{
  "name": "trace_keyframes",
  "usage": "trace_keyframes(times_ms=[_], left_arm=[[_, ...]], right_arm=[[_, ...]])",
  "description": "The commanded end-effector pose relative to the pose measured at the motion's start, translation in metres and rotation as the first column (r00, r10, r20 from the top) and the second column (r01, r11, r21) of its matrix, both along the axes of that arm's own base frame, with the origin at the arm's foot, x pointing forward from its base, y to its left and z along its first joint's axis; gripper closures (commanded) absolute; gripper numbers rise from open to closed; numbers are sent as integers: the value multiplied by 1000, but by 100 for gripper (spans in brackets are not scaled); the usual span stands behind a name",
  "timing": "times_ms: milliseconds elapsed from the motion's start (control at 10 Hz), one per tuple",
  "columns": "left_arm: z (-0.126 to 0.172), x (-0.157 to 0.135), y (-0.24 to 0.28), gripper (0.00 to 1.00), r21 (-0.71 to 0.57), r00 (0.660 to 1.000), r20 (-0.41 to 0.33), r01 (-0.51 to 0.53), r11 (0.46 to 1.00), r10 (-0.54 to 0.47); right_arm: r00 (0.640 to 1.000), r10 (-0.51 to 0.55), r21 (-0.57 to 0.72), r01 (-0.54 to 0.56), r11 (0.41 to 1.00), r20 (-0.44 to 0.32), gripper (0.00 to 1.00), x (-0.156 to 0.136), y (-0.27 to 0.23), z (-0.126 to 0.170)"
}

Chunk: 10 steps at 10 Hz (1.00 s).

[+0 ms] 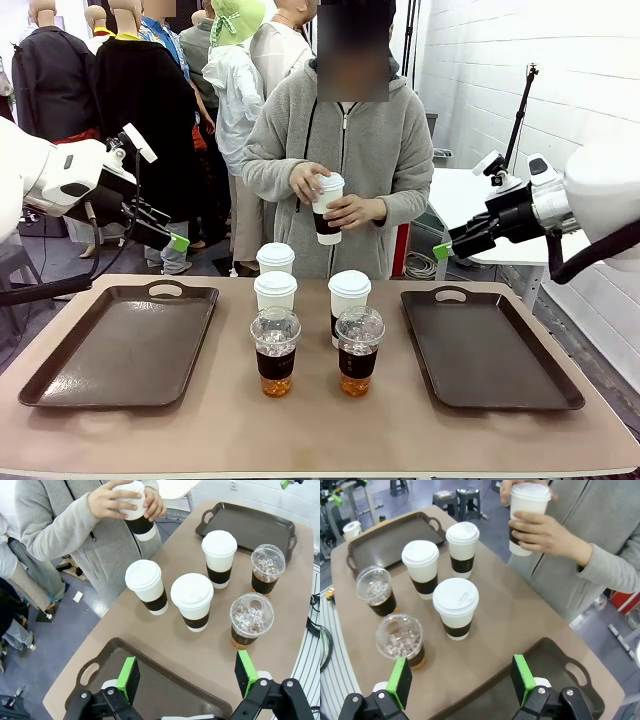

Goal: Distribute the coffee onto the tray.
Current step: Pick up one iced Americano and place it on the right Handle tray.

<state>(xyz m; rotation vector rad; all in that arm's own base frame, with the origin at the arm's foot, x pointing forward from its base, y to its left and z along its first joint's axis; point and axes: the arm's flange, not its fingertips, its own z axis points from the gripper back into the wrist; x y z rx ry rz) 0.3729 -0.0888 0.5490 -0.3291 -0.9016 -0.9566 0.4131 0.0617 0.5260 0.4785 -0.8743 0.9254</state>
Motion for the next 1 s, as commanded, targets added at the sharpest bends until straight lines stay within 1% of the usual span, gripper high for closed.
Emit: trace_keyframes(times_ms=[0,200,500,800,900], left_arm=[[-2,2,2,0,-6,1000,-1,9,1000,-9],[-2,2,2,0,-6,1000,-1,9,1000,-9],[-2,2,2,0,-6,1000,-1,9,1000,-9],[-2,2,2,0,-6,1000,-1,9,1000,-9],[-2,2,2,0,-6,1000,-1,9,1000,-9]], right_arm=[[998,43,8,-43,999,56,0,18,-1,-9],[991,111,30,-114,993,80,0,21,-4,-28],[966,219,107,-234,966,141,0,17,-11,-66],[958,263,145,-278,950,113,0,16,-9,-107],[958,269,148,-282,948,99,0,16,-9,-117]])
